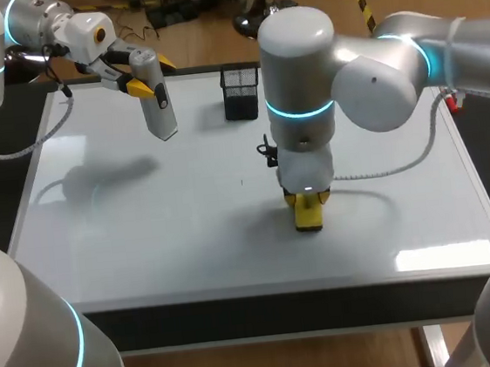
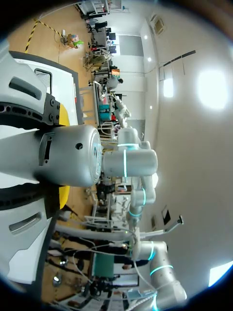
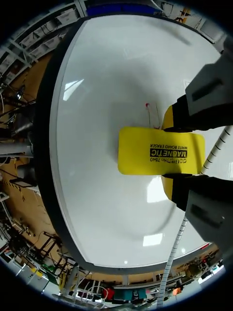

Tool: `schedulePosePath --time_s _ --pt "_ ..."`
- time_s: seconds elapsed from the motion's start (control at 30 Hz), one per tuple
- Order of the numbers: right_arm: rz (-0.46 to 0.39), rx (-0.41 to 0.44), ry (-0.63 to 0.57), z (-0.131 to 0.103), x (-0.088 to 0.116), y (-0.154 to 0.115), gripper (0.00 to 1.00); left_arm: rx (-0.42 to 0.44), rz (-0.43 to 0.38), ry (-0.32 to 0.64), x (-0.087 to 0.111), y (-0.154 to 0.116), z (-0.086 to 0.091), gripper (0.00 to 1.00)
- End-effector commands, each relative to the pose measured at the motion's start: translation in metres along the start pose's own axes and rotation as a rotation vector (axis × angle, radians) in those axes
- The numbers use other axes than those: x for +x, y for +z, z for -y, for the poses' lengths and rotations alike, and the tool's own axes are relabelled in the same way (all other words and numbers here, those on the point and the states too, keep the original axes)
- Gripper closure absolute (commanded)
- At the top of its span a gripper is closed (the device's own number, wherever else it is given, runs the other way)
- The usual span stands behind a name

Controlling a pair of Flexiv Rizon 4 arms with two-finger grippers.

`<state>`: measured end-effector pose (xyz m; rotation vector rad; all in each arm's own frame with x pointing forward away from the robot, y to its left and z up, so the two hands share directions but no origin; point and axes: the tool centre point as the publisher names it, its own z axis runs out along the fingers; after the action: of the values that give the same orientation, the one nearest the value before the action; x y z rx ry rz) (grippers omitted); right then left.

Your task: Pick up the inspection probe, press it on each red-marked spot on the whiteboard one by one, put down the probe, pick up the eraser, and wipe off all the red marks.

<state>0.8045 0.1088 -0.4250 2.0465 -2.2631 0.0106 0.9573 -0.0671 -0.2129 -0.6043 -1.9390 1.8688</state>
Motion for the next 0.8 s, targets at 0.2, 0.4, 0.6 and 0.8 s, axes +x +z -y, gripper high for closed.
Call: schedulePosePath --time_s 0.2,0.4,0.6,0.8 --pt "0.051 0.078 -0.045 0.004 -0.013 -0.037 1.00 0.002 -0.006 0.000 -0.002 -0.002 0.000 1.00" --pt "0.084 0.073 -0.129 0.002 -0.053 -0.038 1.00 0.002 -0.006 0.000 -0.002 -0.002 0.000 1.00" --pt "0.102 0.051 -0.180 -0.009 -0.076 -0.027 1.00 0.002 -0.006 0.000 -0.002 -0.002 0.000 1.00" --pt "0.104 0.022 -0.188 -0.014 -0.081 -0.014 1.00 0.002 -0.006 0.000 -0.002 -0.002 0.000 1.00"
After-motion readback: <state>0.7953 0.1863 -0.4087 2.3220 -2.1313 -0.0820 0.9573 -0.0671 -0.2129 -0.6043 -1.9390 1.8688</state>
